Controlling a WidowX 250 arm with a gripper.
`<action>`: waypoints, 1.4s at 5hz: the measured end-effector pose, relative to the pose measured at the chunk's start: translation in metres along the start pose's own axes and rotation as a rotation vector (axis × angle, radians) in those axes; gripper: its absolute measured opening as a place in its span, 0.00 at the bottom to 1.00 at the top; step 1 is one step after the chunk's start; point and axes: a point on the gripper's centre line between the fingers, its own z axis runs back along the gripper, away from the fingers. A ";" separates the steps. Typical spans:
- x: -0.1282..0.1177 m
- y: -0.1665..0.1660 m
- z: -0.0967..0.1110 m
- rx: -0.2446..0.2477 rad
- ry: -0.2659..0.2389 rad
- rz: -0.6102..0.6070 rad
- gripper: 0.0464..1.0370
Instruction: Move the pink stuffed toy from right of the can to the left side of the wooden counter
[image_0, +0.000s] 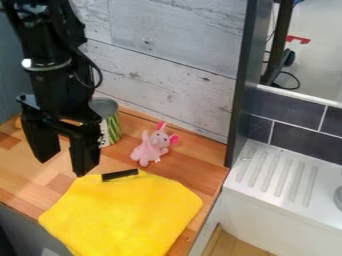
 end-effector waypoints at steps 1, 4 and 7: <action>-0.001 0.000 -0.004 -0.002 0.014 -0.001 0.96; 0.099 -0.014 -0.026 0.072 -0.094 -0.223 0.96; 0.150 -0.009 -0.078 0.126 -0.011 -0.263 0.96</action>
